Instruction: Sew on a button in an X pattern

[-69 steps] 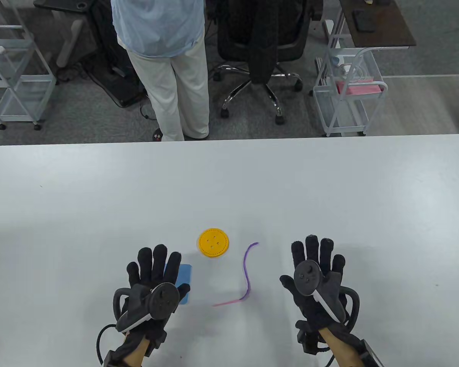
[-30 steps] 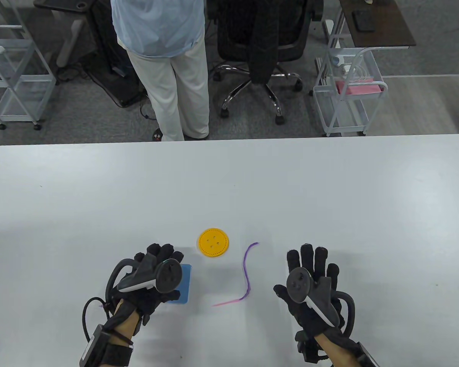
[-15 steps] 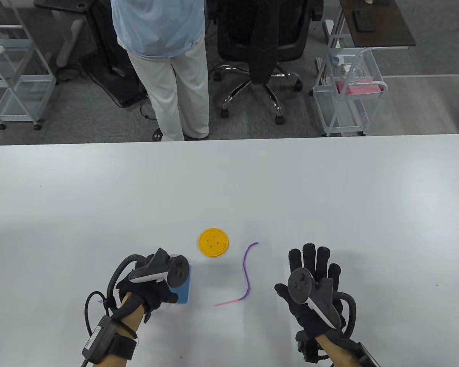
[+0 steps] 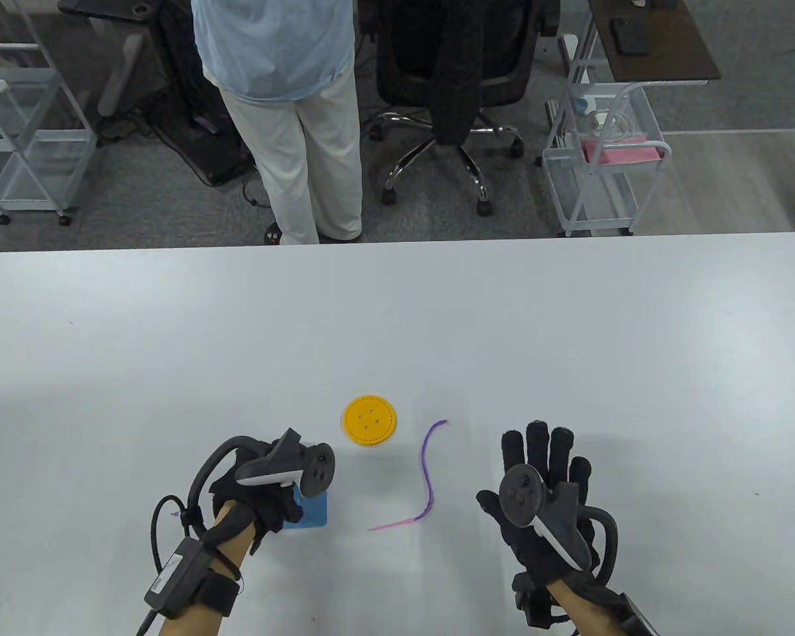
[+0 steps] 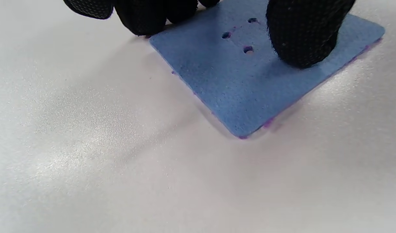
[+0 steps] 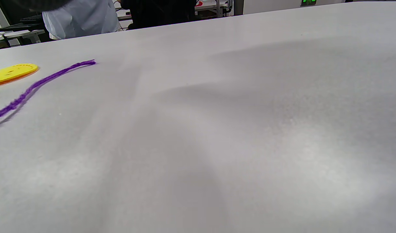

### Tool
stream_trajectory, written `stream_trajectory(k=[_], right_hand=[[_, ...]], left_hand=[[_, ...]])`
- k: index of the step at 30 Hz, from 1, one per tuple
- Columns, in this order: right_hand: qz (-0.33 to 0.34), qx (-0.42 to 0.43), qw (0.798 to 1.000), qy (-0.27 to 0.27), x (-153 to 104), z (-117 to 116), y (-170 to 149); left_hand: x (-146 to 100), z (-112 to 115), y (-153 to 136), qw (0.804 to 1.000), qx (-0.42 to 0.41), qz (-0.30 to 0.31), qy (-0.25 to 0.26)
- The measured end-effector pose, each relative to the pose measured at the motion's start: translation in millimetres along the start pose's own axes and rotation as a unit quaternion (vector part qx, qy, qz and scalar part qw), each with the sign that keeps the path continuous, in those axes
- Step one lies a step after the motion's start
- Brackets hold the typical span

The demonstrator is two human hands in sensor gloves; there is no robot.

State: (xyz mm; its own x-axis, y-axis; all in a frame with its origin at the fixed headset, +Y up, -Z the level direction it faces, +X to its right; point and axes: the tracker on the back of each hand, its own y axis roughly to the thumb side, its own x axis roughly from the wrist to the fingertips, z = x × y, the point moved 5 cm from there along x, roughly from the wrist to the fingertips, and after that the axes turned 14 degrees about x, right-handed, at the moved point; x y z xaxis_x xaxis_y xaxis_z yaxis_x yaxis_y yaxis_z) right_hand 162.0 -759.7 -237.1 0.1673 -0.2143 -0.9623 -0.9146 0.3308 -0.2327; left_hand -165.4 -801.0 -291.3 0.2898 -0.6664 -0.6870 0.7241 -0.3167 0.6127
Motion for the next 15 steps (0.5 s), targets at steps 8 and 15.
stream_trajectory(k=[8,15], right_hand=[[-0.005,0.000,1.000,0.001,-0.1,0.1,-0.8],[-0.006,0.000,1.000,0.000,0.1,0.6,-1.1]], left_hand=[[4.8,-1.2,-0.2,1.000,0.004,0.002,-0.012],[2.2,-0.9,0.6,1.000,0.001,0.003,0.007]])
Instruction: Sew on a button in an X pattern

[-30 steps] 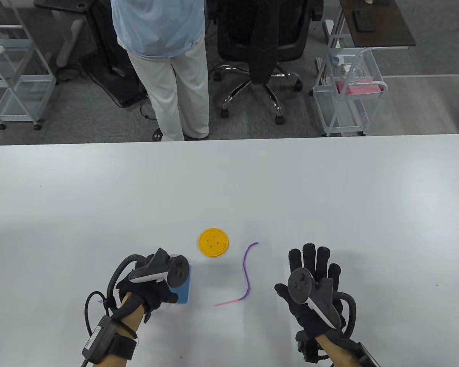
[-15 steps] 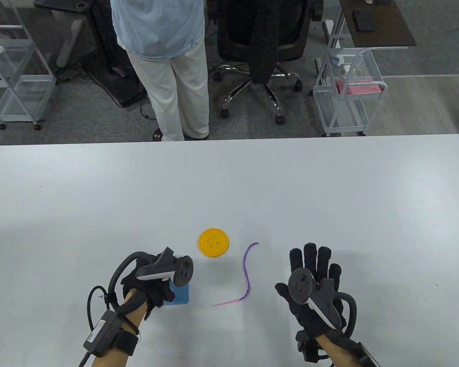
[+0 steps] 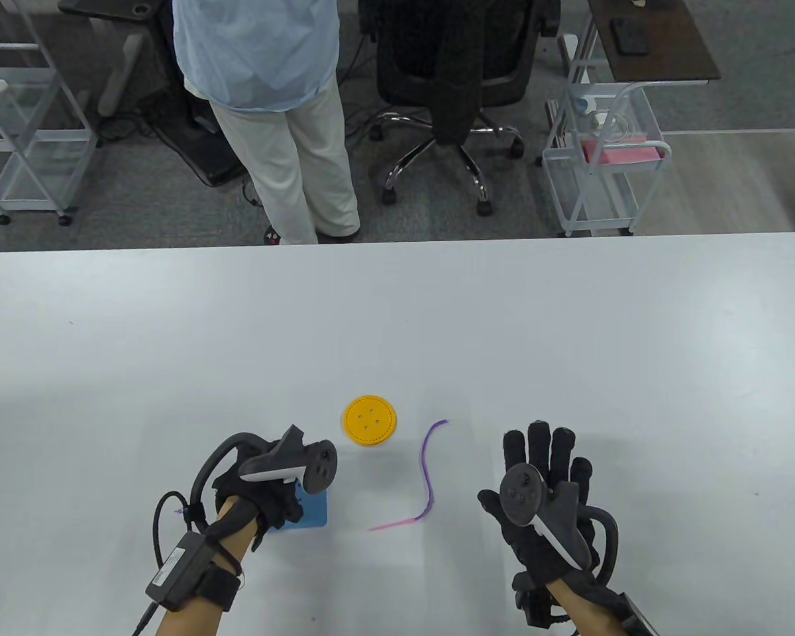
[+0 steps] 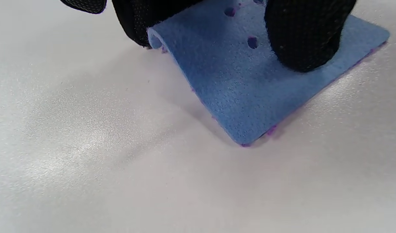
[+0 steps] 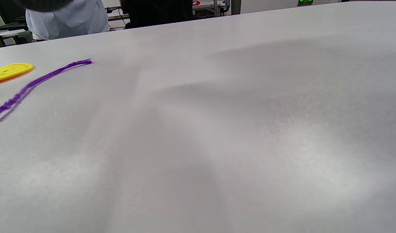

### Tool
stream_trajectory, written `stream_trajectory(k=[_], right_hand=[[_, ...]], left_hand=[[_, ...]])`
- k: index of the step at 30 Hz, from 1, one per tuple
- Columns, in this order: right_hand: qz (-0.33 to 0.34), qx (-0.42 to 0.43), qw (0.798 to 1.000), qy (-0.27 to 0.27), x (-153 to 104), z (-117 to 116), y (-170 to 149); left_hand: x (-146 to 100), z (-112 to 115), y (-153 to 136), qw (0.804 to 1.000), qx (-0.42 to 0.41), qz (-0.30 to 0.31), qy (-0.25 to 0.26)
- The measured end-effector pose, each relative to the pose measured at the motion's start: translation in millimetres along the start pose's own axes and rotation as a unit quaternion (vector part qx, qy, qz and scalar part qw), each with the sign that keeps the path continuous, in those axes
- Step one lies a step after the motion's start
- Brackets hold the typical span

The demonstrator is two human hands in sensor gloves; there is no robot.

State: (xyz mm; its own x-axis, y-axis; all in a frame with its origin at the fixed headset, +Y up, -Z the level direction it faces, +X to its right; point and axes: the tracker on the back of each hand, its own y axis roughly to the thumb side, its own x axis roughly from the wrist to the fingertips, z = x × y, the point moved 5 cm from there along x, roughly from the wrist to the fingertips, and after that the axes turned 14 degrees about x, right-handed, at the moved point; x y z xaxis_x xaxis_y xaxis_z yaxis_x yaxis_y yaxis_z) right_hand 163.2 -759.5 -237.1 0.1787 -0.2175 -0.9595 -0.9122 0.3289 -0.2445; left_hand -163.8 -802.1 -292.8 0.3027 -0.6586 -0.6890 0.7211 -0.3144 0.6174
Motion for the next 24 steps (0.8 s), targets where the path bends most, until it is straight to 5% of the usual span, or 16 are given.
stream_trajectory(k=[13,24], right_hand=[[0.001,0.001,1.000,-0.003,0.1,1.1,-0.1],[-0.003,0.000,1.000,-0.003,0.1,0.9,-0.6]], left_hand=[[-13.9,-3.9,12.6,0.997,0.042,-0.014,0.066],[-28.7,-2.1,-2.1,0.989,-0.008,-0.039,0.140]])
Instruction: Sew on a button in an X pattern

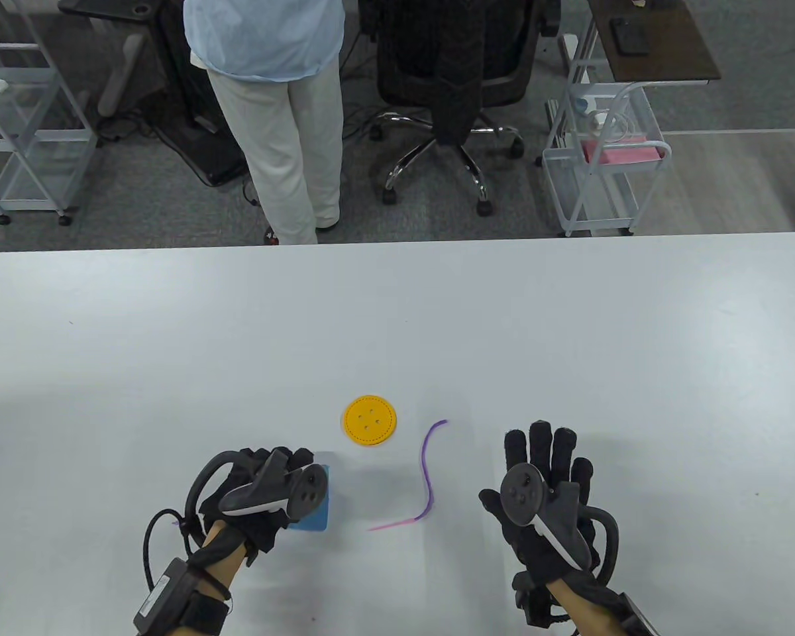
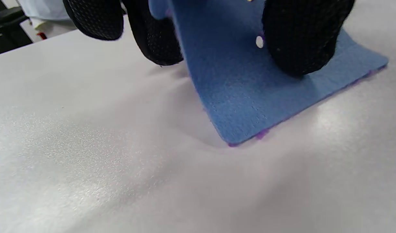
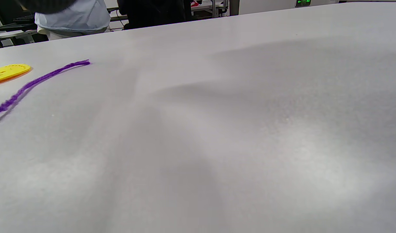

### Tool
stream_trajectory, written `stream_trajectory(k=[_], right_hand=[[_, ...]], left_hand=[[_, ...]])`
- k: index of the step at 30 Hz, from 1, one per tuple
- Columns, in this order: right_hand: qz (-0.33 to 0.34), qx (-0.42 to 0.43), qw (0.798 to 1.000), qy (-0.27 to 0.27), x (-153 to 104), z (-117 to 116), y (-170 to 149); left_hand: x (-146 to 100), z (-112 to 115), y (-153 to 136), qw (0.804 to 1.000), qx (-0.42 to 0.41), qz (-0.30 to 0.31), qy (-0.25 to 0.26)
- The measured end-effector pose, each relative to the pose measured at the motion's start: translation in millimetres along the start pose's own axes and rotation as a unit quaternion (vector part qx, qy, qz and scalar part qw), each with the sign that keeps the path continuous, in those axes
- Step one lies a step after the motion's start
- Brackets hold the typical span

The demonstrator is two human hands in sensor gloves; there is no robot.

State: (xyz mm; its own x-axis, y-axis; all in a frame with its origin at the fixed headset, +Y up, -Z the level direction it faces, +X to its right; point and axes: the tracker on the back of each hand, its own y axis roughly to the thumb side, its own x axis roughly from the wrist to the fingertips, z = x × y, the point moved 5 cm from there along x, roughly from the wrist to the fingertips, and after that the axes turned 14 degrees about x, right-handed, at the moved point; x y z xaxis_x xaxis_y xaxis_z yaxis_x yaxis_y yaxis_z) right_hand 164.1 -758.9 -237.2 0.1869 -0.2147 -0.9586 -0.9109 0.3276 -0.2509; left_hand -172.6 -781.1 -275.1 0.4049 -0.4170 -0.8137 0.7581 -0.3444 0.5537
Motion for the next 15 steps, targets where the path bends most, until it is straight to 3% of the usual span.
stream_trajectory(k=[8,15], right_hand=[[-0.005,-0.001,1.000,0.002,-0.2,0.1,-0.6],[-0.007,0.001,1.000,0.004,0.0,-0.2,-1.0]], left_hand=[[-11.0,-4.7,-15.5,0.994,-0.099,-0.020,0.039],[-18.2,-4.8,-21.9,0.971,-0.235,0.005,0.040]])
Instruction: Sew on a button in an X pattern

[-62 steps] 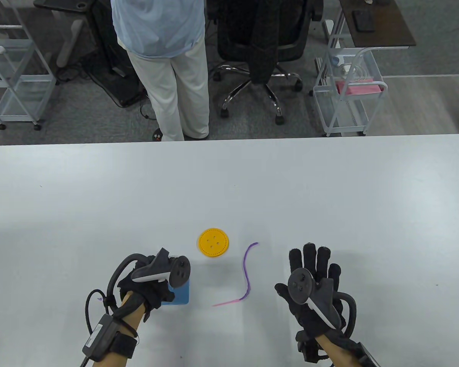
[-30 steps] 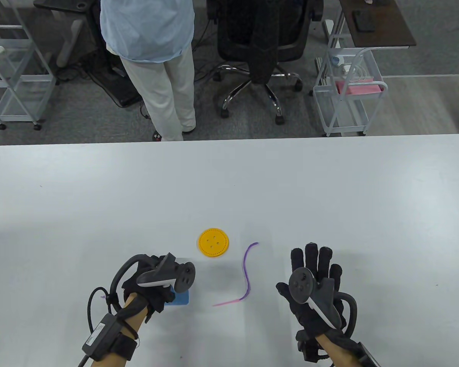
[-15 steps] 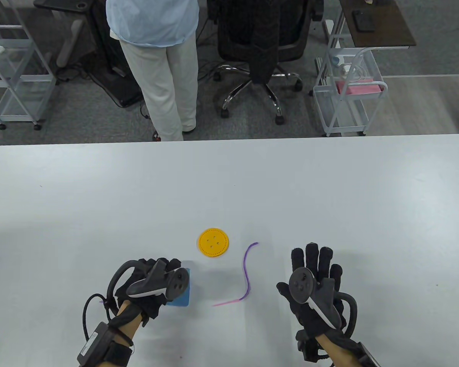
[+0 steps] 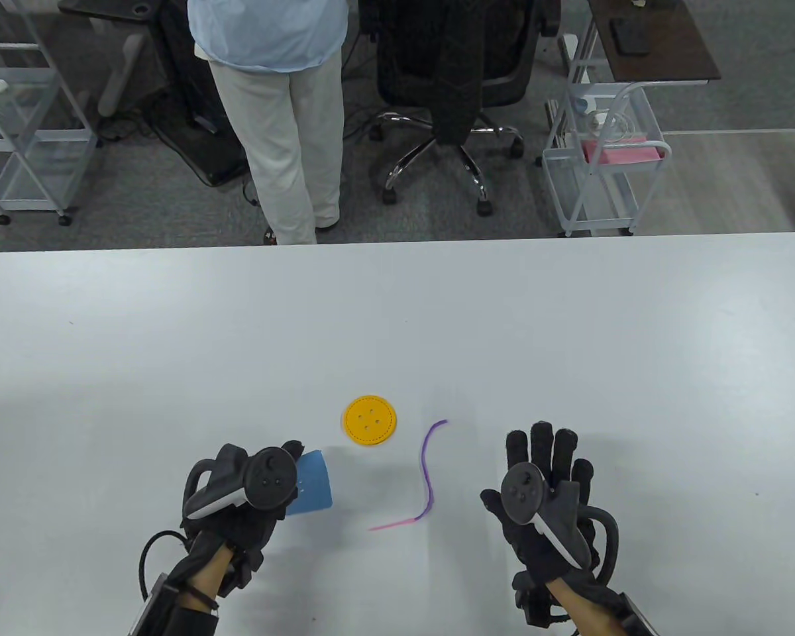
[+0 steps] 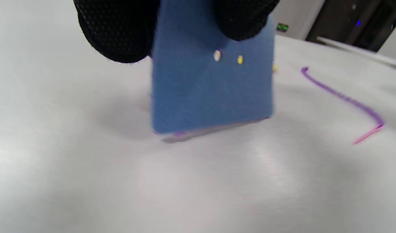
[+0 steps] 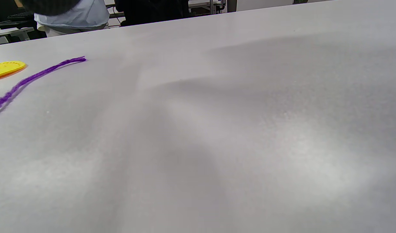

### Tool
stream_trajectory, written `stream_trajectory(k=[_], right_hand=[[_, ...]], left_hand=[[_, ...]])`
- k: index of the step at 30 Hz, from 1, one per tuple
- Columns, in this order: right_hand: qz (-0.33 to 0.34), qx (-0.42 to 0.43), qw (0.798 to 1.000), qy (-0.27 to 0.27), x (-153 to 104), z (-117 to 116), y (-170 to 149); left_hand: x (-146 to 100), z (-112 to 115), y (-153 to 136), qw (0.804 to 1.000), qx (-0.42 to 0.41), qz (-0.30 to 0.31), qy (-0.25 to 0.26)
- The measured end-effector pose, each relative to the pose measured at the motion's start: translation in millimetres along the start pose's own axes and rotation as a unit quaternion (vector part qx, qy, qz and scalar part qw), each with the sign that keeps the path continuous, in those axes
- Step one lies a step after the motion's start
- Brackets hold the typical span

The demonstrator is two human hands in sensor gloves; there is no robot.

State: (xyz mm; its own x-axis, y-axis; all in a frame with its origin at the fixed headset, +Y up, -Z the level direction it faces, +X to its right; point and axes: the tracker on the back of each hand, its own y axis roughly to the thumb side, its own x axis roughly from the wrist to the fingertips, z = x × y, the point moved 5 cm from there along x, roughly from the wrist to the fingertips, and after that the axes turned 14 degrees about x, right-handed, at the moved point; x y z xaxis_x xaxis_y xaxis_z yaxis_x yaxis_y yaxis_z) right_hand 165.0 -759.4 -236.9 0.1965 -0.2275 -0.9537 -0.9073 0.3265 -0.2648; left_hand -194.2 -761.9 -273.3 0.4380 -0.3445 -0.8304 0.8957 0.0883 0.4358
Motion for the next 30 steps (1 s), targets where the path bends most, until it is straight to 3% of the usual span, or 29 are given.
stream_trajectory(k=[8,11,16,19,22,30], right_hand=[[0.001,0.002,1.000,0.000,0.3,0.1,0.0],[0.000,0.003,1.000,0.001,0.5,-0.1,-0.3],[-0.004,0.004,1.000,0.005,0.4,-0.8,-1.1],[-0.004,0.004,1.000,0.006,0.3,-1.1,-1.1],[-0.006,0.002,1.000,0.008,0.7,-2.2,-1.2],[-0.014,-0.002,1.000,0.019,4.6,-8.3,-2.2]], left_hand=[[-10.8,-14.8,-11.7,0.985,-0.146,-0.010,0.092],[-18.5,-22.4,-17.3,0.970,-0.185,-0.032,0.153],[-41.4,-34.7,-31.6,0.914,-0.267,-0.086,0.291],[-53.4,-31.9,-37.9,0.879,-0.312,-0.107,0.345],[-61.0,-27.0,-43.0,0.859,-0.337,-0.121,0.366],[-74.4,-22.9,-53.9,0.850,-0.345,-0.125,0.377]])
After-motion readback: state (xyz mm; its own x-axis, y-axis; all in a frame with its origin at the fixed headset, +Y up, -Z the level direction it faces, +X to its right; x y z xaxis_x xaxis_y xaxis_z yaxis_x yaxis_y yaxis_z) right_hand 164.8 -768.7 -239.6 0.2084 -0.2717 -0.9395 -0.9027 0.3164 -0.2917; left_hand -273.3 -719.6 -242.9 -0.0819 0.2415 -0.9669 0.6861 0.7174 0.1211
